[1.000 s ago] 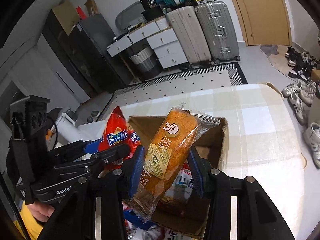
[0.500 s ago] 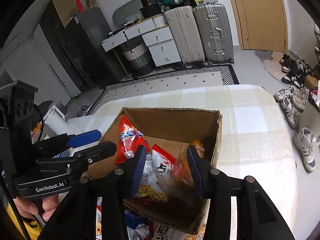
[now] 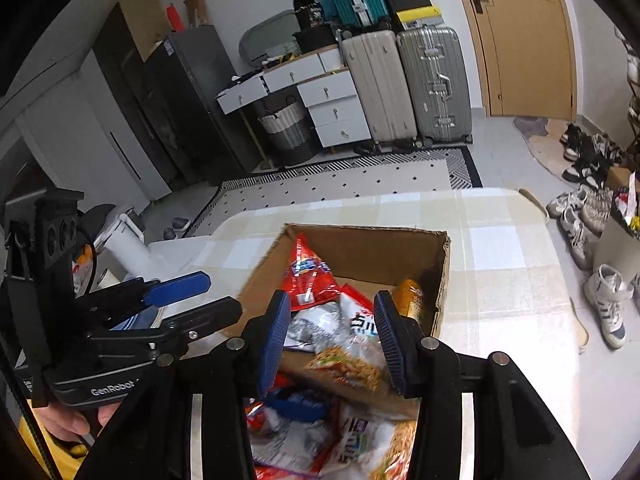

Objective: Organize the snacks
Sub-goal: 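Withdraw both tools from the box toward the remaining snacks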

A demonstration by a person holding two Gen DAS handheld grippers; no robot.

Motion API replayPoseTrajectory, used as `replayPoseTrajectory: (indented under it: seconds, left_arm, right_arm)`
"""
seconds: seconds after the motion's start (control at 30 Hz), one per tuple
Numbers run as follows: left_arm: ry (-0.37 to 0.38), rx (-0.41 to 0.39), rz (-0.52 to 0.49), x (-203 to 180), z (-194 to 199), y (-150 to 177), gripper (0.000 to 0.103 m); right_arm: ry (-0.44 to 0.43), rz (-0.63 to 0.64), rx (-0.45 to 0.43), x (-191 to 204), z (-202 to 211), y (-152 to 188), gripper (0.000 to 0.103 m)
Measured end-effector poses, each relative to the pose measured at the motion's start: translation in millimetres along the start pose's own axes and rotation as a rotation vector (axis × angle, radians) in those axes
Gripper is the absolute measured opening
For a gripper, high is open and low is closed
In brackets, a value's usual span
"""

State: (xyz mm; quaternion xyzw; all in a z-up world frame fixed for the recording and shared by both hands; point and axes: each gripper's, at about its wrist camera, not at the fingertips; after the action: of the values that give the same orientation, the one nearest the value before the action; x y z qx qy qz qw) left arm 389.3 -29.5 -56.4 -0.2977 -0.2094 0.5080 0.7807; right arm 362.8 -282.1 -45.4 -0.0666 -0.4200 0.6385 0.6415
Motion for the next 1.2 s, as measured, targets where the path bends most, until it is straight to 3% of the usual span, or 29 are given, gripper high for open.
replayPoseTrajectory:
  seconds: [0.13,0.27,0.43,0.5,0.63,0.83,0.93,1.1,1.2]
  left_arm:
    - [-0.017,-0.027,-0.020,-14,35,3,0.055]
    - [-0.021,-0.071,-0.030,-27,72,9,0.070]
    - [-0.044,-0.130,-0.029,-45,126,24,0.079]
    - [-0.049,-0.153,-0.026,-51,146,30,0.079]
    - [-0.067,-0.205,-0.060,-66,188,40,0.081]
    - [-0.072,-0.263,-0.042,-76,242,55,0.091]
    - [-0.094,-0.340,-0.037,-80,269,72,0.103]
    - [-0.125,-0.371,-0.052,-89,294,113,0.103]
    - [-0.126,-0.369,-0.030,-90,298,140,0.103]
  right_arm:
    - [-0.010,0.044,-0.045,21,41,12,0.044]
    - [-0.026,0.060,-0.087,32,68,25,0.045]
    - [-0.055,0.098,-0.154,48,116,53,0.047]
    - [-0.055,0.173,-0.198,64,147,75,0.048]
    - [-0.066,0.231,-0.224,79,170,95,0.050]
    - [-0.108,0.252,-0.302,94,216,131,0.063]
    - [-0.180,0.183,-0.320,82,231,147,0.083]
    - [-0.193,0.142,-0.353,69,241,181,0.086]
    - [-0.165,0.107,-0.387,60,244,204,0.095]
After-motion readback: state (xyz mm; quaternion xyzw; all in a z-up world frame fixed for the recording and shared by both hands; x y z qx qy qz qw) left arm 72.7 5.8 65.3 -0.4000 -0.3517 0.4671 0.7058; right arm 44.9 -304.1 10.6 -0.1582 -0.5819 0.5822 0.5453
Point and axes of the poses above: each gripper's, at about its wrist camera, not at the fingertips, and z roughly against the way its jaws point, x to its left, y to its underside, and after that the axes turned 12 degrees about -z, right-handed
